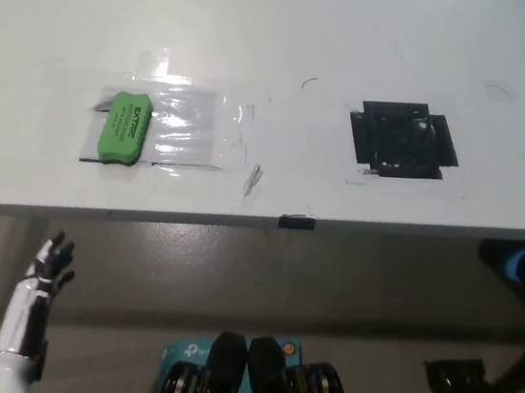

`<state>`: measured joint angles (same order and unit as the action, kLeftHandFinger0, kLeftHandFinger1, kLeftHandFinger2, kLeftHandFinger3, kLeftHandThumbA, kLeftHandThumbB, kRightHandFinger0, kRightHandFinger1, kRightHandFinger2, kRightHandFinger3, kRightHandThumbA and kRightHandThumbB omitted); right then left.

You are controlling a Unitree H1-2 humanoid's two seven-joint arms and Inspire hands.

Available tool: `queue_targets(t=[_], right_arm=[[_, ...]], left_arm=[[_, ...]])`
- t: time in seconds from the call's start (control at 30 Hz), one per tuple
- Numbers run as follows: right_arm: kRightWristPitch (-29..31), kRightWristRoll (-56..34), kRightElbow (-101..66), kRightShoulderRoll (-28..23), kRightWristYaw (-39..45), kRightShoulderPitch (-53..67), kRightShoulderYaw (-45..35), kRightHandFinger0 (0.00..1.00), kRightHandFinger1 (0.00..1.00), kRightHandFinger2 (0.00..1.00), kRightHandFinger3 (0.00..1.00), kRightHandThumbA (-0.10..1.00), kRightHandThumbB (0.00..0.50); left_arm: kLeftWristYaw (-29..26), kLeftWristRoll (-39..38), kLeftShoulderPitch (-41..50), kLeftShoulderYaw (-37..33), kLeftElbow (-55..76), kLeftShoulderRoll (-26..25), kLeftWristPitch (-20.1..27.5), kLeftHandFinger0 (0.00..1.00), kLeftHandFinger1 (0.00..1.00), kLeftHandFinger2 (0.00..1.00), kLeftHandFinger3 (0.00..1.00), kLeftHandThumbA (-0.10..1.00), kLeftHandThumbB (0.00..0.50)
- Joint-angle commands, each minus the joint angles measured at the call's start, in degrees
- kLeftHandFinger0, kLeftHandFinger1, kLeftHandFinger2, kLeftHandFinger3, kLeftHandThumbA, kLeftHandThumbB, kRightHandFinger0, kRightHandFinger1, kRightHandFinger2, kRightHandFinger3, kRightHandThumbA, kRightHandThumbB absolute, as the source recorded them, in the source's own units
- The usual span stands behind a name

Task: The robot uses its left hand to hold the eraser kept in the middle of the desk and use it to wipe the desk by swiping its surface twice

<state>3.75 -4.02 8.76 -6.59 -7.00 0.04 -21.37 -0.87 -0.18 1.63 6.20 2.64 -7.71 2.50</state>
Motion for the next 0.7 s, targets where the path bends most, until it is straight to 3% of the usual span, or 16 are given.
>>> queue_targets(t=[0.0, 0.23, 0.37, 0.4, 0.47, 0.5, 0.53, 0.57, 0.6, 0.63, 0.67], right_arm=[[1.7, 0.0, -1.6, -1.4, -1.2, -1.7, -0.1, 1.0, 1.0, 1.0, 1.0, 1.0, 0.363], [1.7, -1.2, -2.1, -1.2, -0.8, -1.0, -0.5, 1.0, 1.0, 1.0, 1.0, 1.0, 0.332], [1.5, -0.8, -2.3, -1.5, -0.8, -0.9, -0.2, 1.0, 1.0, 1.0, 1.0, 1.0, 0.318], [1.7, -0.8, -2.1, -1.5, -0.8, -0.9, -0.2, 1.0, 1.0, 1.0, 1.0, 1.0, 0.325], [1.9, -0.7, -1.9, -1.6, -0.7, -0.9, -0.1, 1.0, 1.0, 1.0, 1.0, 1.0, 0.331], [1.8, -0.9, -1.8, -1.7, -0.6, -0.8, -0.2, 1.0, 1.0, 1.0, 1.0, 1.0, 0.336], [1.7, -0.8, -2.0, -1.6, -0.8, -0.8, -0.2, 1.0, 1.0, 1.0, 1.0, 1.0, 0.336], [1.6, -0.3, -2.0, -1.7, -0.9, -0.7, -0.1, 1.0, 1.0, 1.0, 1.0, 1.0, 0.318], [1.7, -0.2, -2.0, -1.7, -1.0, -0.8, 0.0, 1.0, 1.0, 1.0, 1.0, 1.0, 0.314], [1.7, -0.3, -1.9, -1.6, -1.0, -0.9, 0.0, 1.0, 1.0, 1.0, 1.0, 1.0, 0.314], [1.9, -0.6, -1.5, -1.8, -0.7, -1.0, 0.0, 1.0, 1.0, 1.0, 1.0, 1.0, 0.315]], left_arm=[[3.7, -5.0, -0.2, 2.7, 10.5, -5.7, -3.0, 1.0, 1.0, 1.0, 1.0, 1.0, 0.436], [5.7, -5.5, -12.0, 6.1, 17.3, -17.4, -10.7, 1.0, 1.0, 1.0, 1.0, 1.0, 0.463], [6.0, 0.4, -22.5, 2.6, 11.2, -21.0, -11.4, 1.0, 1.0, 1.0, 1.0, 1.0, 0.373], [5.9, 2.2, -24.0, 1.6, 9.1, -21.2, -9.9, 1.0, 1.0, 1.0, 1.0, 1.0, 0.291], [5.3, 7.7, -28.2, -2.0, 0.9, -22.8, -3.5, 1.0, 1.0, 1.0, 1.0, 1.0, 0.227], [4.7, 11.7, -30.3, -4.8, -3.9, -23.7, -4.0, 1.0, 1.0, 1.0, 1.0, 1.0, 0.327], [4.0, 14.4, -31.5, -6.5, -6.8, -24.4, -3.0, 1.0, 1.0, 1.0, 1.0, 1.0, 0.332], [3.5, 19.3, -34.2, -10.3, -11.1, -25.8, -1.4, 1.0, 1.0, 1.0, 1.0, 1.0, 0.385], [3.6, 24.8, -36.6, -14.2, -13.2, -27.1, -2.3, 1.0, 1.0, 1.0, 1.0, 1.0, 0.409], [3.5, 25.1, -36.8, -14.6, -13.3, -27.3, -2.5, 1.0, 1.0, 1.0, 1.0, 1.0, 0.41], [4.1, 29.9, -39.6, -18.6, -14.5, -27.9, -2.8, 1.0, 1.0, 1.0, 1.0, 1.0, 0.375]])
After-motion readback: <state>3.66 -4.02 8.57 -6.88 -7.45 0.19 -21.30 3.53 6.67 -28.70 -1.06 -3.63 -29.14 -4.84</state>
